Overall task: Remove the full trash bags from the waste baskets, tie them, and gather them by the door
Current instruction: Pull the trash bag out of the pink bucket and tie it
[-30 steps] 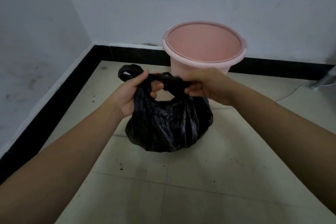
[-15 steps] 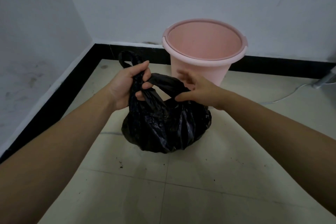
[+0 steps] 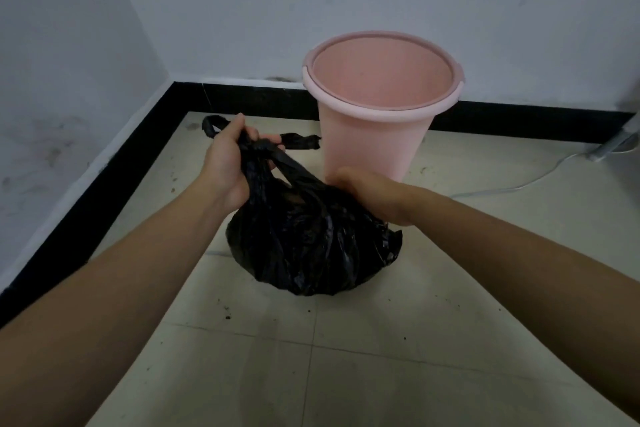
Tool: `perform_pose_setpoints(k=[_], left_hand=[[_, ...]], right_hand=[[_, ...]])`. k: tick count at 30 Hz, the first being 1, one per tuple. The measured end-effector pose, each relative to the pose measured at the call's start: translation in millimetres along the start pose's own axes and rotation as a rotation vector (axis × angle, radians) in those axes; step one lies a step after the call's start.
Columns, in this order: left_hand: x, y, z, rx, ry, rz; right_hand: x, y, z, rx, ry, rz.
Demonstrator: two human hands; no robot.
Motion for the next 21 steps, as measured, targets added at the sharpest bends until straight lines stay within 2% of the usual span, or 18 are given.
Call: perform_pose_setpoints(k=[2,5,10,14,18,19,21], left_hand=[[-2.6,5.3,-3.4,0.066,0.009,-0.064],[-8.6,13.7,-2.4,0.084,-0.045,-0.126],[-19.2,24.1,-8.3,0.076,-0.090,-0.195],[-15.3,20.5,-17.6,0.012,-0.084,-0.052],[-10.2,22.9,-23.0,0.059,0.111,0.028],[-8.8,23.0,-20.8,0.045,0.126,0.067],[1.0,18.8,-15.0,0.006,0.137,0.204]], right_hand=[[-2.9,-3.3,5.1,-0.060,-0.026,-0.046],[-0.2,-4.5,1.9,-0.088,-0.105,0.045],[7.2,-2.1,-8.5,0.034,-0.224,0.173],[23.3,-2.2,0.6,0.032,-0.123,0.299],[37.0,-1.0,23.0,-0.027,0.107,0.386],[44.2,-3.4,31.3,-0.030,0.199,0.422],[70.3,-6.9,53.8,-0.127,0.191,0.548]])
Point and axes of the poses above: each hand's wrist, its own y-axis away from the middle knuckle, its own x-axis out of the back of the hand, z = x × y, the point moved 4 cm from there along -y, towards the middle knuckle, and after that the axes turned 15 degrees about z, right-handed, at the moved point
